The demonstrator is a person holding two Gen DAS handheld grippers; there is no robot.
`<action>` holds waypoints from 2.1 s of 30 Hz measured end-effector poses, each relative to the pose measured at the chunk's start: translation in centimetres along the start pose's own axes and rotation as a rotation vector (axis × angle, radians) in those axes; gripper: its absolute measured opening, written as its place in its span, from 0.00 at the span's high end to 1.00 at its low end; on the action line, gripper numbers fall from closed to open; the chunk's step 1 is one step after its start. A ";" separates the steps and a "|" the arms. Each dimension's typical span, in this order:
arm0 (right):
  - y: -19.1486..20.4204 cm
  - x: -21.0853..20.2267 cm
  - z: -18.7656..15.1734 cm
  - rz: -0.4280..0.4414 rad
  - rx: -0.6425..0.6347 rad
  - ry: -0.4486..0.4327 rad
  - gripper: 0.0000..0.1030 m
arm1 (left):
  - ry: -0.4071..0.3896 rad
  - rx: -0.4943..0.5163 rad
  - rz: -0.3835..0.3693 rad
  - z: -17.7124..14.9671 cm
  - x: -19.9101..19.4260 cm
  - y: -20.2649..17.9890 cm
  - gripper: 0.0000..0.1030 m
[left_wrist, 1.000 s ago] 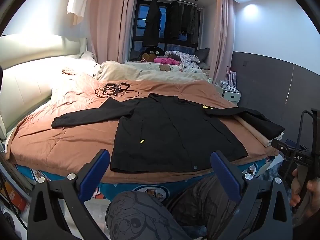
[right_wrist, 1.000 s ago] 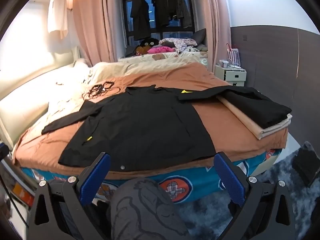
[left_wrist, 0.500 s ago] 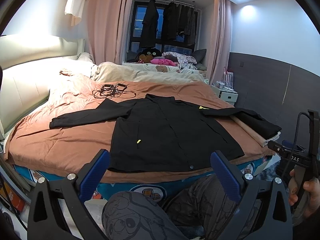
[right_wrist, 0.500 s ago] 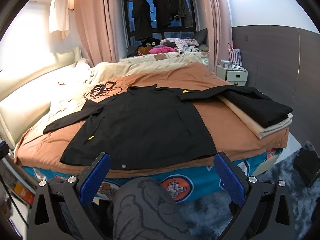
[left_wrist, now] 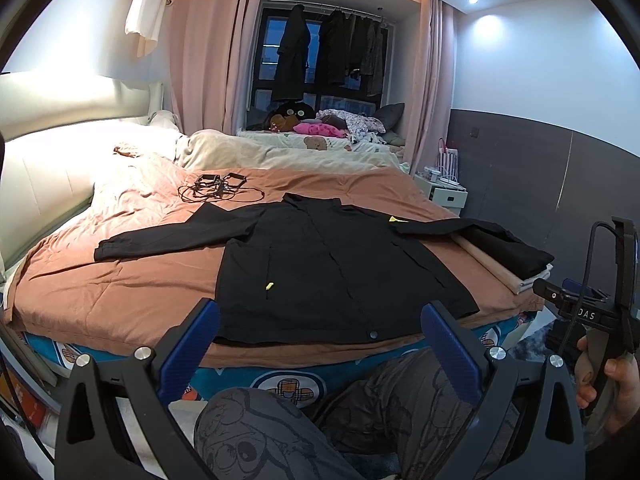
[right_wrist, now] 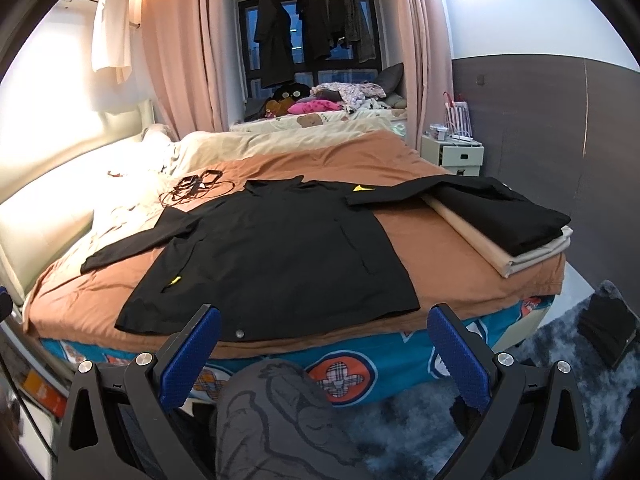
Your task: Fold large clothes
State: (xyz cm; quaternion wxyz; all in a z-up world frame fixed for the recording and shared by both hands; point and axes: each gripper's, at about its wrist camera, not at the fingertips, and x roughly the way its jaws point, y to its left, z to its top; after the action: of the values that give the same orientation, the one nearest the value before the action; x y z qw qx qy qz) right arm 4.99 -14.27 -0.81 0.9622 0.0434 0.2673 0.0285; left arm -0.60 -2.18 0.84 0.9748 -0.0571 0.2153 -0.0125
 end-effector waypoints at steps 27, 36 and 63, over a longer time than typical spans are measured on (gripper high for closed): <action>1.1 -0.7 0.1 -0.012 -0.022 -0.019 0.00 | 0.008 -0.011 -0.014 -0.5 -0.4 0.6 0.00; 1.1 -0.2 0.8 -0.010 -0.024 -0.019 0.00 | 0.010 -0.022 -0.018 0.3 0.3 1.3 0.00; 4.0 12.7 7.0 0.063 -0.043 0.048 0.00 | 0.058 -0.091 0.085 5.3 11.3 7.8 0.00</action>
State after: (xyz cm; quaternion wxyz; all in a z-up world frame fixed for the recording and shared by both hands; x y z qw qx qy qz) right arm 19.34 -9.74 -0.91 0.9548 0.0303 0.2882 0.0657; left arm 11.88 5.53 0.03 0.9642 -0.0918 0.2461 0.0373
